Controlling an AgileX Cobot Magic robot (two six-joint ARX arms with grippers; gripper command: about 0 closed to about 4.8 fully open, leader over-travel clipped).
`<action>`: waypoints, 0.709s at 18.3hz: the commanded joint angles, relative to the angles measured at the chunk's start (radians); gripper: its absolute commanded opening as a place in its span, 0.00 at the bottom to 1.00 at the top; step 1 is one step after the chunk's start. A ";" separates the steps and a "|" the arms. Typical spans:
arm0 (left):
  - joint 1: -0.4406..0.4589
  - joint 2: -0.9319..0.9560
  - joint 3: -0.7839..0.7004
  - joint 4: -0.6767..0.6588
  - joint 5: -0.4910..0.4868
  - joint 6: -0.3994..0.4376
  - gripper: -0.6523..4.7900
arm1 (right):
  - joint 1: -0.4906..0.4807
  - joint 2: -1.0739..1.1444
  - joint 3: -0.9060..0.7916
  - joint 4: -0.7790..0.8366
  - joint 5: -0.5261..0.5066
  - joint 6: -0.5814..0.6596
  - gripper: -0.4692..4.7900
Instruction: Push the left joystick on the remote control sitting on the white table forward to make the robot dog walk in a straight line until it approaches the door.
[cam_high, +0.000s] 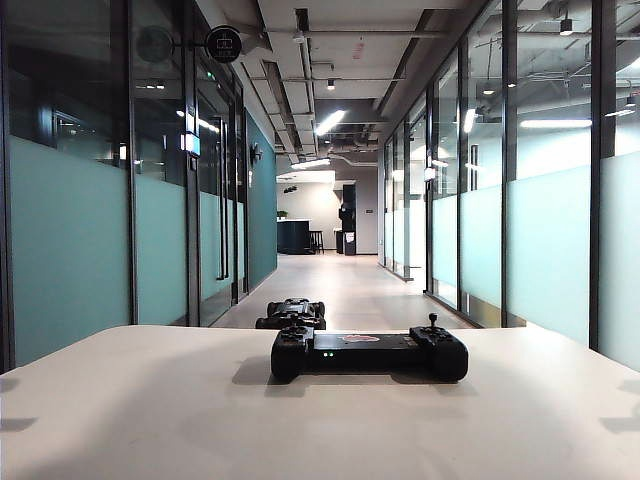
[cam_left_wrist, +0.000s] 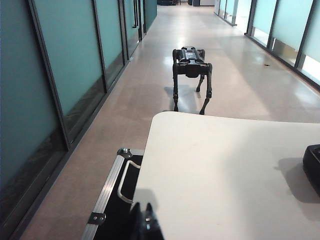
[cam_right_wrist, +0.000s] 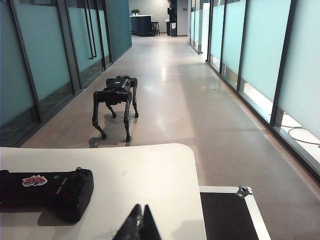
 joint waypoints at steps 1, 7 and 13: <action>0.002 0.000 0.003 0.012 0.000 -0.002 0.11 | 0.002 -0.003 -0.009 0.010 -0.001 -0.002 0.08; 0.002 0.000 0.003 0.012 0.000 -0.002 0.11 | 0.002 -0.003 -0.009 0.010 0.000 -0.002 0.08; 0.002 0.000 0.003 0.050 0.001 -0.003 0.11 | 0.001 -0.003 -0.009 0.022 0.003 -0.002 0.08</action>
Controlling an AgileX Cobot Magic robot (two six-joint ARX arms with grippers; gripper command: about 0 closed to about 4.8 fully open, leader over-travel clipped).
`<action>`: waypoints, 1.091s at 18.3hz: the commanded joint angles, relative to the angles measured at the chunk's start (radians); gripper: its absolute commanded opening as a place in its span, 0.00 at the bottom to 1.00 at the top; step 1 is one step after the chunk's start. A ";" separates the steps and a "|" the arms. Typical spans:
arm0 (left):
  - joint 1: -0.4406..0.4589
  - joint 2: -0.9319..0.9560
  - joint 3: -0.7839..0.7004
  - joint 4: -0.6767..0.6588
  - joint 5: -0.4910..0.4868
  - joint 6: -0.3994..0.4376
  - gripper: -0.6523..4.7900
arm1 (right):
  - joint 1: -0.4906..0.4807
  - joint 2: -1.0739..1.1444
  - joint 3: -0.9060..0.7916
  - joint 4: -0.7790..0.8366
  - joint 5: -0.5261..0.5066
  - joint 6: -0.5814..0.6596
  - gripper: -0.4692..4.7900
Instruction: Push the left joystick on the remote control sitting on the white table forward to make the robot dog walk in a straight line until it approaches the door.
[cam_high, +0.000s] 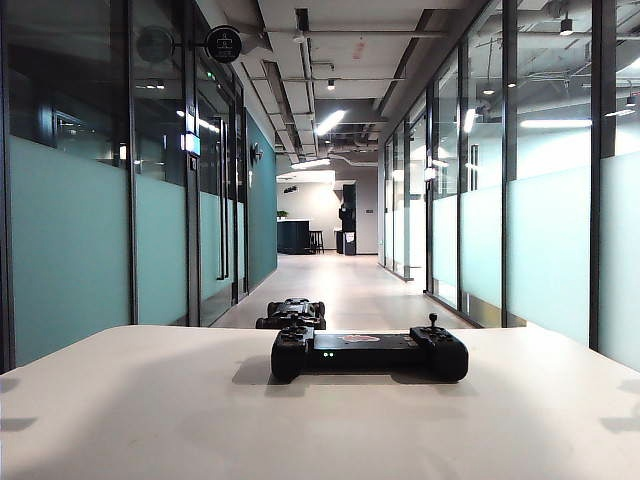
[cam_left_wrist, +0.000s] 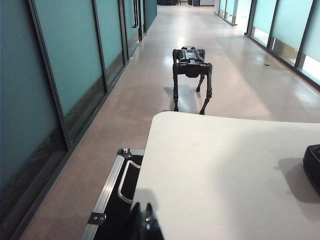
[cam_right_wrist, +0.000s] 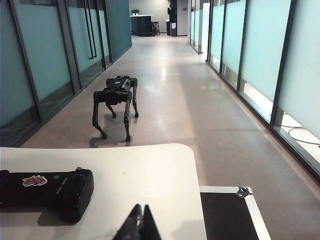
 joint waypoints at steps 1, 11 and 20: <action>0.002 0.000 0.003 0.072 0.001 -0.002 0.11 | 0.001 -0.003 -0.008 0.029 0.003 -0.002 0.08; 0.002 0.008 0.050 0.092 0.002 -0.002 0.11 | 0.002 0.000 0.035 0.048 0.051 -0.036 0.08; 0.002 0.173 0.102 0.191 0.042 -0.001 0.11 | 0.008 0.007 0.109 0.040 0.040 -0.062 0.08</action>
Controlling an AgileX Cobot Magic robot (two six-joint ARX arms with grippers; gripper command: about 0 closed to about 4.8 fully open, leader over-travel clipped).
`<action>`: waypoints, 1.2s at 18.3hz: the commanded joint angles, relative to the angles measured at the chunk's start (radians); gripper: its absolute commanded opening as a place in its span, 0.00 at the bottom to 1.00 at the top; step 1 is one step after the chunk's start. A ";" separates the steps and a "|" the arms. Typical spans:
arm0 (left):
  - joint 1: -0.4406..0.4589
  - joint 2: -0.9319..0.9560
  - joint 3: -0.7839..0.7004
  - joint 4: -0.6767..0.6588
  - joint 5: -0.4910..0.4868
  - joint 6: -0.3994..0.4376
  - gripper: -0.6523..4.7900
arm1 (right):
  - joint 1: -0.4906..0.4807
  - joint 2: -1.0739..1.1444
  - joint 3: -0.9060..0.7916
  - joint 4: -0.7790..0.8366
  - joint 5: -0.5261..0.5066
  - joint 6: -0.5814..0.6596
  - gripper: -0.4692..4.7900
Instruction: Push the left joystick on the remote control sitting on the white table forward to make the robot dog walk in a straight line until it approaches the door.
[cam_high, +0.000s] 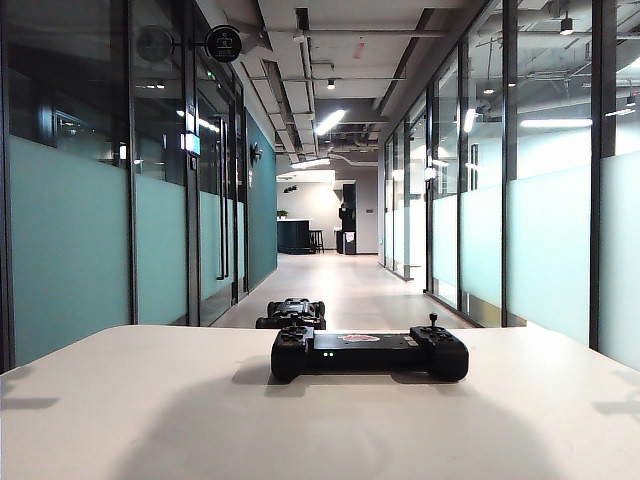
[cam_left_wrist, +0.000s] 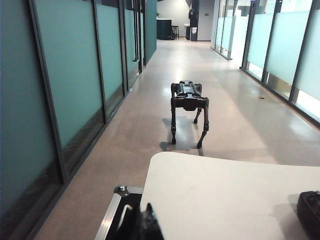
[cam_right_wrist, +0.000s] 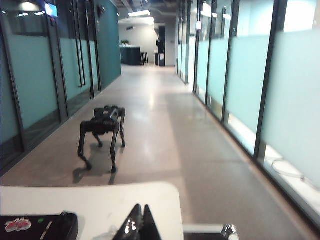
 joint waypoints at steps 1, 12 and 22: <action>0.001 0.091 0.026 0.076 0.034 -0.002 0.11 | 0.006 0.021 0.020 0.009 -0.005 -0.013 0.08; 0.000 0.439 0.102 0.261 0.148 -0.024 0.11 | 0.006 0.264 0.063 0.126 -0.097 -0.047 0.08; -0.120 0.737 0.212 0.361 0.172 -0.061 0.11 | 0.135 0.425 0.063 0.243 -0.090 -0.055 0.08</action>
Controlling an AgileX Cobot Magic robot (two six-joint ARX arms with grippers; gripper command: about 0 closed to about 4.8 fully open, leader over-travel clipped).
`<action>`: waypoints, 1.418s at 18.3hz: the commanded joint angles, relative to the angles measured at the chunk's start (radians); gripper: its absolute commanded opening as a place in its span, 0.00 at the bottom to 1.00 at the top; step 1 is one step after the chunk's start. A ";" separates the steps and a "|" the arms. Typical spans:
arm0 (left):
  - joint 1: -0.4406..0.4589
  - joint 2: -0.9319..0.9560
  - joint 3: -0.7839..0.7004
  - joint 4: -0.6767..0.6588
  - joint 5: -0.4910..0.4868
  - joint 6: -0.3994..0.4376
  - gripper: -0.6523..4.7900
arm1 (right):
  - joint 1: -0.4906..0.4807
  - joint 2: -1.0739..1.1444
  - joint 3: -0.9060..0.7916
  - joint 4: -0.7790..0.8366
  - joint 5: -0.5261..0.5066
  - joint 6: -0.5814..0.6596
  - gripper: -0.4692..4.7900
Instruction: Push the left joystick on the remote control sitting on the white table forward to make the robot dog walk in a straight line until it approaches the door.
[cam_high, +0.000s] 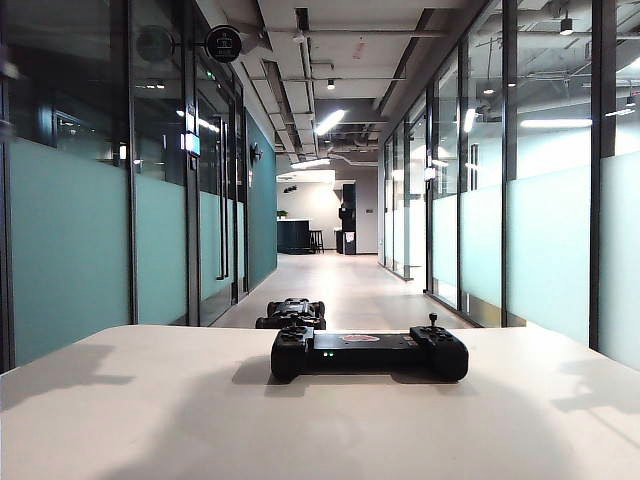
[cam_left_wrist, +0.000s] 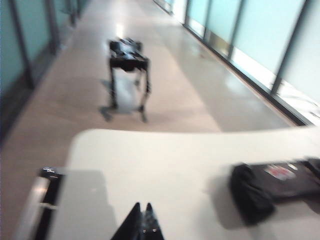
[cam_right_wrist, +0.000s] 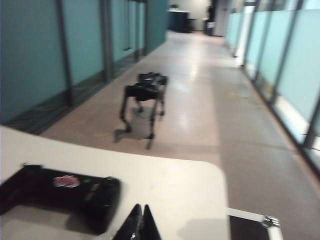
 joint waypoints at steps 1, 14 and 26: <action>-0.039 0.095 0.044 0.042 0.005 -0.002 0.11 | 0.068 0.052 0.005 0.068 0.040 -0.005 0.08; -0.068 0.483 0.273 0.101 0.159 -0.003 0.11 | 0.259 0.343 0.019 0.222 0.118 0.006 0.08; -0.070 0.523 0.292 0.117 0.187 -0.003 0.11 | 0.265 0.695 0.069 0.440 0.137 0.082 0.08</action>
